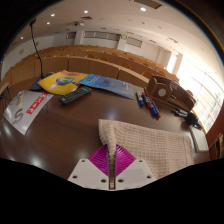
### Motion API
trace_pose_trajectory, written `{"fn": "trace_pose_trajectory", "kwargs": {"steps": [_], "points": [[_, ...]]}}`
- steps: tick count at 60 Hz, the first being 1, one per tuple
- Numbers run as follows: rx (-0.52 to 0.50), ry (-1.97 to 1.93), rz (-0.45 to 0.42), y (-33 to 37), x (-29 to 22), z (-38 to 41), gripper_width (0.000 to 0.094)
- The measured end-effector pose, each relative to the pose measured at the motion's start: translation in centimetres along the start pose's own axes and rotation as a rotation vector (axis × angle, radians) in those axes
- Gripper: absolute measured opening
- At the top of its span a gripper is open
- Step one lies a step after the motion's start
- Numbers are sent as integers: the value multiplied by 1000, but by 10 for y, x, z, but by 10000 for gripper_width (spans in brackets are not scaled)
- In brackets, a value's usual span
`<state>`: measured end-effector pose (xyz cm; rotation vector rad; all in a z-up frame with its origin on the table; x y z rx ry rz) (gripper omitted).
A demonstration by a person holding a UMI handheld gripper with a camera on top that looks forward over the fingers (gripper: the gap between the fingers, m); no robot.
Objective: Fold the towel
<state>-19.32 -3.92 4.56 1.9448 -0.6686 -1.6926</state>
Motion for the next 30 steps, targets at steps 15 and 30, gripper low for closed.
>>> {"fn": "trace_pose_trajectory", "kwargs": {"steps": [15, 30], "points": [[-167, -94, -12, 37, -20, 39, 13], [-379, -363, -187, 115, -93, -7, 19]]}}
Point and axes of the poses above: the point between the fingertips, and its own axes, seen from behind it with the camera up: z to the left, x down, y backward, against the way the camera looks, the point moved 8 cm from there along y, backward, against the way the camera looks, and after that the axes turned 7 degrees about -y, right-handed, at the moved point
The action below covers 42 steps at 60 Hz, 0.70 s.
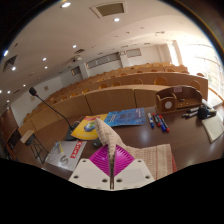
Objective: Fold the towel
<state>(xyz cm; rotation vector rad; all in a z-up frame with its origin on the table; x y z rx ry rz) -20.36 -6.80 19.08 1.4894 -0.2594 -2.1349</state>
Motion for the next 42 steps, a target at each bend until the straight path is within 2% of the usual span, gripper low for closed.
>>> {"fn": "trace_pose_trajectory", "kwargs": {"steps": [4, 9, 12, 15, 20, 23, 26, 28, 42], "points": [[40, -5, -16, 5, -8, -39, 33], [124, 12, 5, 2, 0, -96, 45], [172, 30, 24, -3, 10, -123, 103], [231, 65, 49, -6, 20, -153, 239], [326, 130, 64, -3, 29, -194, 540], [349, 152, 61, 3, 30, -204, 739], [345, 155, 47, 11, 29, -209, 868], [345, 158, 40, 18, 27, -211, 837], [316, 199, 55, 72, 23, -177, 850]]}}
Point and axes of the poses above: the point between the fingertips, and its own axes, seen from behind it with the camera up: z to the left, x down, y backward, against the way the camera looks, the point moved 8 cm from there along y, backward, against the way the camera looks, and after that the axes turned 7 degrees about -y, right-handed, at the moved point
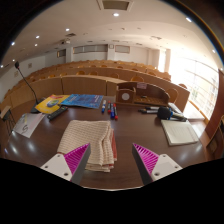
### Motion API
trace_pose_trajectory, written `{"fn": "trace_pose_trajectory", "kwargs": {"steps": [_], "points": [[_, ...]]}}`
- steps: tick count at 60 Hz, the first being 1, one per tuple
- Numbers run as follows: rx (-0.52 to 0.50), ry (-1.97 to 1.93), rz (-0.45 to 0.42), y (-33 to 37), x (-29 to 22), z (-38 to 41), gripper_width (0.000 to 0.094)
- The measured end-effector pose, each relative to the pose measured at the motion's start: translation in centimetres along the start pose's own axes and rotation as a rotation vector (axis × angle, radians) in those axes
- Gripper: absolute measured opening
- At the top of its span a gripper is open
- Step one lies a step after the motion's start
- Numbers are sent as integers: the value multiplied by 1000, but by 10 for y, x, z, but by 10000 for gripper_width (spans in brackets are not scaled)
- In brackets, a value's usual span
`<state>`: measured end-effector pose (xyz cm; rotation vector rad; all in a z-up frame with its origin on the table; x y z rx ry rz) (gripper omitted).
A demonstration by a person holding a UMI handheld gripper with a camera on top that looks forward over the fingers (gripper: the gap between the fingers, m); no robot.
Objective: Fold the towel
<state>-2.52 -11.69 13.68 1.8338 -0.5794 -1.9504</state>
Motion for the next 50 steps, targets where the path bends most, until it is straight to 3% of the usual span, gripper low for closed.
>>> {"fn": "trace_pose_trajectory", "kwargs": {"steps": [10, 31, 50], "points": [[-3, -5, -38, 73, -2, 22, 850], [88, -12, -99, 239, 38, 71, 851], [121, 7, -93, 313, 76, 104, 847]]}}
Point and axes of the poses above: the point between the fingertips, and its own axes, seen from behind it with the camera up: z to the left, x down, y backward, against the way the camera looks, the point moved 8 cm from there along y, backward, against the way the camera looks, and after that the axes turned 7 degrees about -y, right-handed, at the moved point
